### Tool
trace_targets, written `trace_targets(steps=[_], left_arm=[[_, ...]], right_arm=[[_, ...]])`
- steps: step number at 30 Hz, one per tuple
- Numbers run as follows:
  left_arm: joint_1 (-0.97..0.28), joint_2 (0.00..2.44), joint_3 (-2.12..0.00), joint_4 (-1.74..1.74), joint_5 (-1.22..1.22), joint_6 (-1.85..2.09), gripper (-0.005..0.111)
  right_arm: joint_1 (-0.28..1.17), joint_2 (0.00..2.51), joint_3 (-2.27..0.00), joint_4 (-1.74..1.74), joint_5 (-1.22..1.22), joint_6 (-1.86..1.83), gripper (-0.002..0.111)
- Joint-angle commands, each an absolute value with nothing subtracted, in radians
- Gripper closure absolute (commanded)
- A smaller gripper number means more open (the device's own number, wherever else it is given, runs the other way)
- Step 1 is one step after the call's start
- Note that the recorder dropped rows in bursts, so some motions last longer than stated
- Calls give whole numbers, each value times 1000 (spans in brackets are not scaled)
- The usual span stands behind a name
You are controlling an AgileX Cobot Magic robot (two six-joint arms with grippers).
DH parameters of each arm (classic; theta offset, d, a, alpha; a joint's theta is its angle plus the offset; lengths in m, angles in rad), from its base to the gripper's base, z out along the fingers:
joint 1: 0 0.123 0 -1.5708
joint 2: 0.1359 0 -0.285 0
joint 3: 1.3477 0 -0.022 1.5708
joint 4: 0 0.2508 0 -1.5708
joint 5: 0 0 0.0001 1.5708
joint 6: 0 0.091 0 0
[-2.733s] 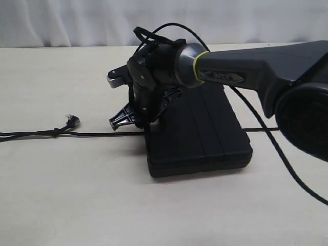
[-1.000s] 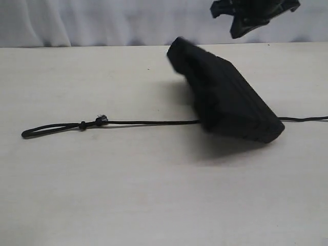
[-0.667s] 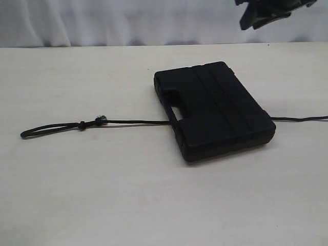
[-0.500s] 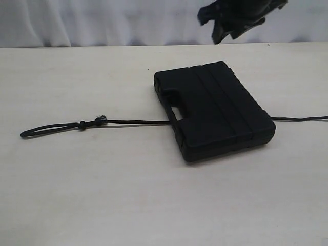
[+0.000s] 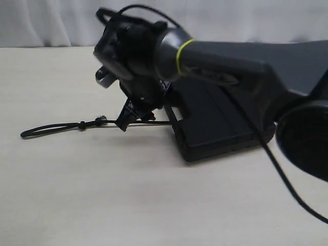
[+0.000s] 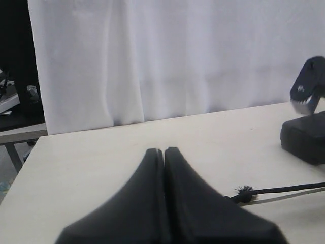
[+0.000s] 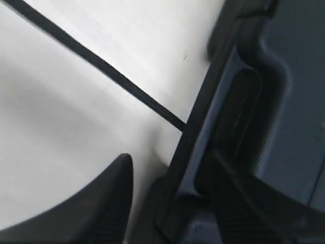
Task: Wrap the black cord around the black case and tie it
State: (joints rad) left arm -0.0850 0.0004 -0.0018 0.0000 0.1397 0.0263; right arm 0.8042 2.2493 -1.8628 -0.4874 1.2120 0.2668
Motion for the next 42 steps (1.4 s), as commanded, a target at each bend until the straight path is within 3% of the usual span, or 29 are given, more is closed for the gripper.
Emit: trace_targets(steps=[1, 22, 24, 30, 42], left_arm=[[-93, 0, 0, 0, 140, 25, 107], [-93, 0, 0, 0, 141, 24, 107], [-93, 0, 0, 0, 141, 24, 107], [-93, 0, 0, 0, 141, 24, 107], [-93, 0, 0, 0, 141, 24, 107]], right_arm=[[808, 2330, -1866, -631, 1221, 358, 59], [814, 2478, -1866, -928, 1221, 473, 60], [814, 2483, -1866, -931, 1221, 473, 65], [814, 2483, -1868, -931, 1221, 462, 102], [791, 2343, -1871, -759, 1221, 378, 104]])
